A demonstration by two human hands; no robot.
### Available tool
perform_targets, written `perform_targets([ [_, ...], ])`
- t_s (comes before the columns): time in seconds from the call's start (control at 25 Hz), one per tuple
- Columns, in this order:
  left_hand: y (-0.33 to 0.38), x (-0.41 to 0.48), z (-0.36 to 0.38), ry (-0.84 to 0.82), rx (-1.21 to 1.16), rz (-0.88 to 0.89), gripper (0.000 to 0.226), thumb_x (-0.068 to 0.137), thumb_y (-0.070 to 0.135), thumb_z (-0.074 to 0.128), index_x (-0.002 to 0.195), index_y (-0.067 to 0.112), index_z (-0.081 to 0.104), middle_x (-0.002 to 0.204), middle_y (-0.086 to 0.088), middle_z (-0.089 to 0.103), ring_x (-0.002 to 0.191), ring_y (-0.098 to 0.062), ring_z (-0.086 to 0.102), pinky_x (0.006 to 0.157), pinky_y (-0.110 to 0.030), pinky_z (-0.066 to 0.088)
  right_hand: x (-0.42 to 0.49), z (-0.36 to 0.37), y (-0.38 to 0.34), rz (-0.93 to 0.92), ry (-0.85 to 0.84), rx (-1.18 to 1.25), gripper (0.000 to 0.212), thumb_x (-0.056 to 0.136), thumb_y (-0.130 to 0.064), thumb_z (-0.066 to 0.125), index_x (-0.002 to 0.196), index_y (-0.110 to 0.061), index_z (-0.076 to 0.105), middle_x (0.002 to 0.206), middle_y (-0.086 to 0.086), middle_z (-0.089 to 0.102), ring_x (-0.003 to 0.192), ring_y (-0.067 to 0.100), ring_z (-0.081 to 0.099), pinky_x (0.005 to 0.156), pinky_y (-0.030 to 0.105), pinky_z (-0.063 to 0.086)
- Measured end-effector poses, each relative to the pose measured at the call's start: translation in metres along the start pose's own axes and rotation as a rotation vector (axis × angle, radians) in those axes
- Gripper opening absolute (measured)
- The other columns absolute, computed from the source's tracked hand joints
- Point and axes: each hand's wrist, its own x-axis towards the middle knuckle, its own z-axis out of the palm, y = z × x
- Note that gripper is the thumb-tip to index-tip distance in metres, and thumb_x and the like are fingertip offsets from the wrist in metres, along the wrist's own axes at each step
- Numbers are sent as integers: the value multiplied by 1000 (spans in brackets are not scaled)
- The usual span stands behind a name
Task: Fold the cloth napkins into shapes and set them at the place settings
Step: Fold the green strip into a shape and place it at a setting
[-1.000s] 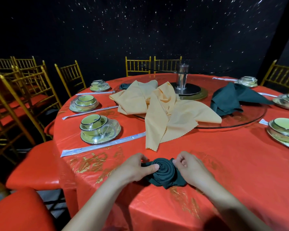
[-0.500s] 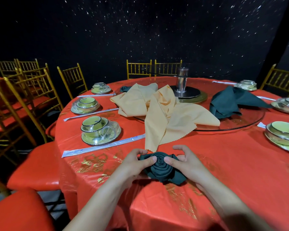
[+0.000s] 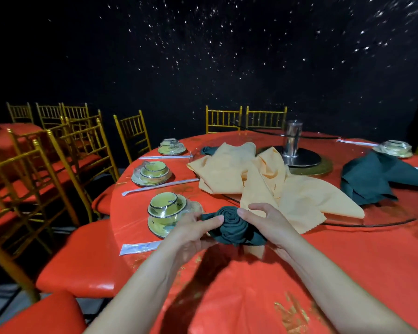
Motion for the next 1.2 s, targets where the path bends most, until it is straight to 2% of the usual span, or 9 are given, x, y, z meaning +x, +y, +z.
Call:
perform_targets([
  [0.12, 29, 25, -33, 87, -56, 15, 19, 81, 9, 67, 96, 0, 60, 83, -14, 68, 66, -18, 63, 53, -25, 54, 37, 34, -19, -16, -10, 95, 28, 77, -26, 76, 97, -14, 61, 100, 10, 66, 89, 21, 64, 80, 36, 54],
  [0.32, 80, 93, -88, 180, -29, 49, 17, 84, 11, 67, 96, -1, 65, 93, -16, 68, 81, -24, 63, 59, -26, 57, 132, 92, -39, 60, -73, 176, 64, 59, -35, 83, 111, -6, 59, 103, 19, 68, 87, 29, 68, 68, 38, 57],
  [0.4, 101, 134, -110, 208, -45, 46, 18, 84, 8, 66, 95, -5, 63, 93, -18, 68, 83, -26, 64, 67, -33, 58, 180, 113, -51, 52, -69, 189, 47, 73, -25, 78, 111, -8, 58, 103, 17, 67, 81, 25, 67, 59, 29, 53],
  [0.52, 131, 205, -146, 254, -63, 29, 9, 85, 4, 65, 84, -5, 62, 83, -18, 67, 77, -27, 63, 64, -35, 58, 262, 146, -63, 52, -44, 174, 43, 77, -21, 76, 114, -6, 58, 104, 15, 66, 87, 25, 66, 65, 28, 53],
  [0.72, 154, 301, -204, 310, -35, -8, 8, 85, 4, 64, 86, -4, 62, 83, -15, 64, 72, -23, 62, 48, -24, 54, 372, 200, -64, 104, -51, 142, 61, 57, -37, 81, 106, -7, 62, 104, 16, 67, 89, 29, 67, 73, 39, 57],
  [0.84, 163, 357, -236, 312, 1, -12, 5, 87, -1, 61, 88, -6, 62, 80, -16, 67, 71, -25, 65, 59, -32, 59, 418, 224, -61, 141, -16, 158, 35, 75, -22, 77, 103, -11, 59, 101, 12, 67, 90, 26, 65, 77, 38, 54],
  [0.96, 165, 414, -269, 349, 157, -82, 16, 84, 7, 69, 92, 1, 56, 83, -14, 64, 72, -24, 61, 63, -34, 53, 467, 245, -50, 169, 41, 114, 42, 75, -24, 77, 105, -14, 49, 110, 13, 61, 101, 28, 62, 92, 45, 50],
  [1.08, 155, 458, -295, 357, 227, -141, 22, 80, 10, 74, 80, 6, 52, 76, -13, 61, 68, -24, 57, 56, -29, 47, 506, 263, -31, 202, 46, 30, 39, 72, -27, 77, 100, -16, 54, 107, 10, 64, 99, 28, 63, 92, 47, 50],
  [1.2, 139, 483, -314, 348, 356, -178, 21, 82, 10, 72, 75, 9, 52, 68, -7, 58, 60, -18, 53, 49, -25, 45, 527, 277, -9, 243, 56, -49, 56, 75, -25, 75, 123, -9, 50, 118, 11, 60, 106, 28, 59, 95, 42, 48],
])
